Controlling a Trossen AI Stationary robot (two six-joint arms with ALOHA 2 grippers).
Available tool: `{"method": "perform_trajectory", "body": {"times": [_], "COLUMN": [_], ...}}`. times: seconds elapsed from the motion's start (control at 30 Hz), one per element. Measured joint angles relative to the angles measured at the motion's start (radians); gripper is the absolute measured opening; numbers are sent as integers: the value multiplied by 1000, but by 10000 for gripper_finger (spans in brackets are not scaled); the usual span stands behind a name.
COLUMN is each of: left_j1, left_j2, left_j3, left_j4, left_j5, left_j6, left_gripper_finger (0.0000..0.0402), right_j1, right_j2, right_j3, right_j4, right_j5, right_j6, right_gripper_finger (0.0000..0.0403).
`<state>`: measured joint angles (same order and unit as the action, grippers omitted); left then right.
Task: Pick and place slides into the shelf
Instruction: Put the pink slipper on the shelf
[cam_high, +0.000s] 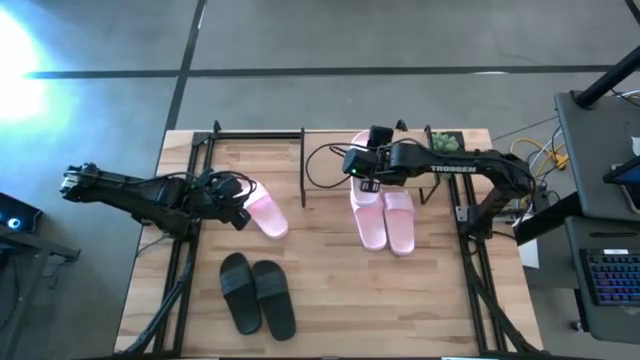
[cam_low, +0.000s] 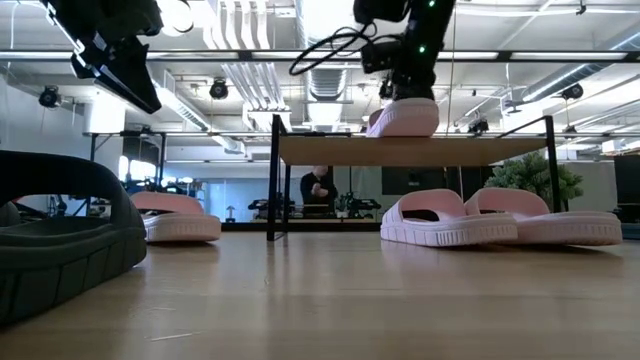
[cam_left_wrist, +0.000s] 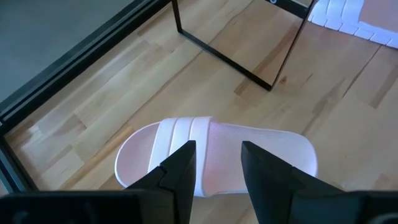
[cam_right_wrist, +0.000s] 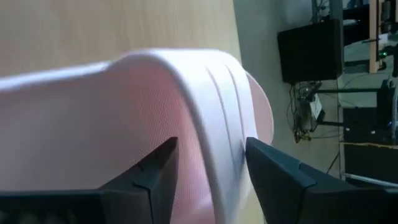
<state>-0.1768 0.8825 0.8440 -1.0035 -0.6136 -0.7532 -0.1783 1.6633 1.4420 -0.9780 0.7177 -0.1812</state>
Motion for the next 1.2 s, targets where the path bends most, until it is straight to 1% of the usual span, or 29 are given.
{"method": "perform_trajectory", "body": {"times": [0.17,0.33,0.5,0.6,0.67,0.77,0.83,1.0,1.1,1.2], "left_j1": [0,0,0,-1,2,17,29,60,76,100], "left_j2": [0,-1,4,39,83,184,265,461,546,605], "left_j3": [0,0,0,1,-2,-2,10,91,136,152], "left_j4": [1,16,64,54,44,18,-34,-201,-250,-239], "left_j5": [0,2,74,83,80,81,87,83,50,63], "left_j6": [0,0,1,7,35,60,57,54,61,65], "left_gripper_finger": [114,114,114,114,114,114,114,114,114,114], "right_j1": [10,17,61,97,119,147,165,202,223,234], "right_j2": [-35,-63,-115,-152,-178,-212,-230,-275,-294,-304], "right_j3": [0,0,23,29,29,29,29,29,29,30], "right_j4": [-107,-130,-175,-200,-220,-285,-344,-477,-488,-488], "right_j5": [-11,-22,-24,-23,-21,-15,-14,-14,-14,-14], "right_j6": [113,186,281,358,409,505,588,790,862,897], "right_gripper_finger": [176,178,180,180,180,180,180,180,180,180]}}
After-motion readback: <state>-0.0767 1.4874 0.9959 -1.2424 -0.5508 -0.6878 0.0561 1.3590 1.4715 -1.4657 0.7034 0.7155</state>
